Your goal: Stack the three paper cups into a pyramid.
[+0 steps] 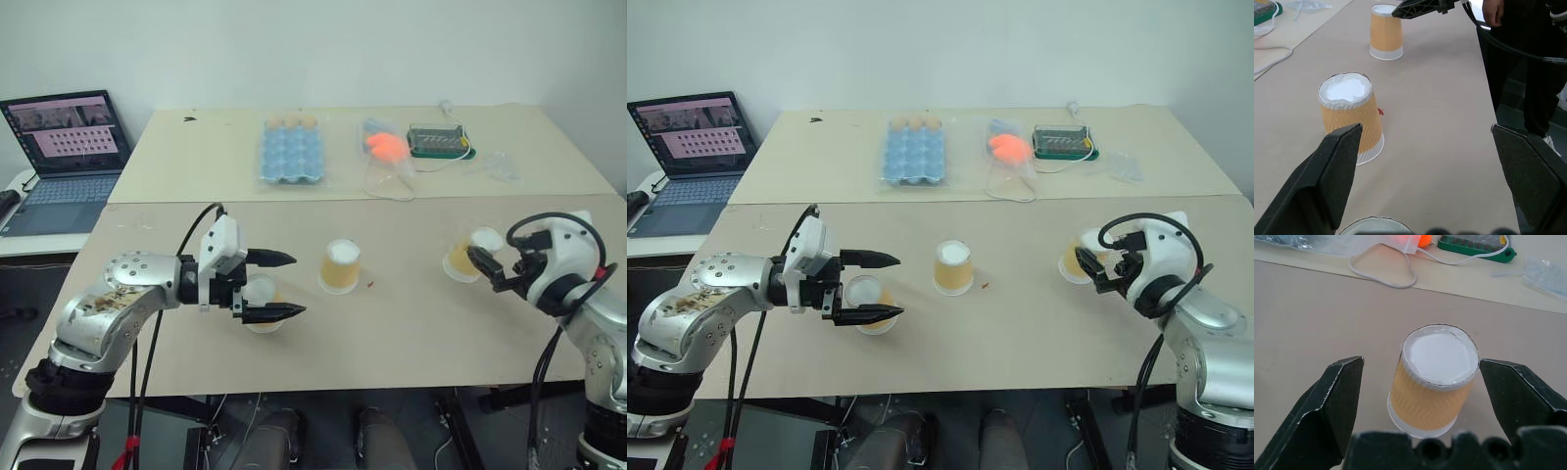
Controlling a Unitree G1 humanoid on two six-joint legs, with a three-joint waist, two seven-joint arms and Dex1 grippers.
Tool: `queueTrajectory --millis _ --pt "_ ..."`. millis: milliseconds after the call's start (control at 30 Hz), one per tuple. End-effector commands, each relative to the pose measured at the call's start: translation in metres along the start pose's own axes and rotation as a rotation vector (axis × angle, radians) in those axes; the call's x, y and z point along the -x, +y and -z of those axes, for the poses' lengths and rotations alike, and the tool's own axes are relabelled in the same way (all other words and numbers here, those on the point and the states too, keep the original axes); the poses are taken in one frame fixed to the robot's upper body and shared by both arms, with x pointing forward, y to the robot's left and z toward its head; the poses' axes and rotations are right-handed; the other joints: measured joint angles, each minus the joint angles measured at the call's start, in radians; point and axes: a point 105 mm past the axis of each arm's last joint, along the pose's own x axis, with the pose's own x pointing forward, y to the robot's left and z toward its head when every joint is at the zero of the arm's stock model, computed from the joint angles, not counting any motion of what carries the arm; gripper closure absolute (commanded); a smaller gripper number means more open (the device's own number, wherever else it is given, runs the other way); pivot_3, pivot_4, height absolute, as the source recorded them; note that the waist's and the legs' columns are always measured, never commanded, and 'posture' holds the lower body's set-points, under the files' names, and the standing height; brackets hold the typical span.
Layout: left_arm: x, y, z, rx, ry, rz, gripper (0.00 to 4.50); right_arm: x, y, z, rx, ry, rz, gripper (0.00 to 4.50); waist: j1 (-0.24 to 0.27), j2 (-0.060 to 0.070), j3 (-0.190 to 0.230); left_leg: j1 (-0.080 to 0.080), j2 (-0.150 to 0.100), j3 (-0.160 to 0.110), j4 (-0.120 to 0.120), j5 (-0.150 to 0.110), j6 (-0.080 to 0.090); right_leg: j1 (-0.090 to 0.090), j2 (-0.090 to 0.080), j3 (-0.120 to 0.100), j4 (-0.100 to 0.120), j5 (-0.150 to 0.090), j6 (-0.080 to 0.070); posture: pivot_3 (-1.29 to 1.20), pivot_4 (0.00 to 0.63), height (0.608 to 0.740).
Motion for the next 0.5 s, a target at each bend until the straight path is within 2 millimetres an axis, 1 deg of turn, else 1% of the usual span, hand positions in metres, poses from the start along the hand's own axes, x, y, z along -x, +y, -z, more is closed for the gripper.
queueTrajectory --millis 33,267,333,500 --pt "0.002 0.000 -0.008 -0.048 -0.008 -0.003 0.00 -0.007 0.002 -0.015 0.004 -0.082 -0.001 0.10 0.001 0.000 0.000 0.000 0.000 0.000 0.000 0.000 0.000 0.000 0.000 0.000 0.000 0.000 0.000 0.00 0.150 0.713" --pt "0.002 0.000 -0.010 -0.052 -0.015 -0.019 0.00 -0.024 -0.004 -0.014 -0.031 -0.111 0.040 0.10 0.000 0.000 0.000 0.000 0.000 0.000 0.000 0.000 0.000 0.000 0.000 0.000 0.000 0.000 0.000 0.00 0.150 0.713" --pt "0.003 0.001 -0.010 -0.054 -0.013 -0.026 0.00 -0.024 -0.008 -0.012 -0.017 -0.110 0.057 0.10 0.001 0.000 0.000 0.000 0.000 0.000 0.000 0.000 0.000 0.000 0.001 0.000 0.000 0.000 0.000 0.00 0.150 0.713" --pt "0.004 0.001 -0.009 -0.052 -0.012 -0.031 0.00 -0.015 -0.022 -0.029 -0.018 -0.180 0.104 0.10 0.001 0.000 0.000 0.000 0.000 0.000 0.000 0.000 0.000 0.000 0.001 0.000 0.000 0.000 0.000 0.00 0.150 0.713"
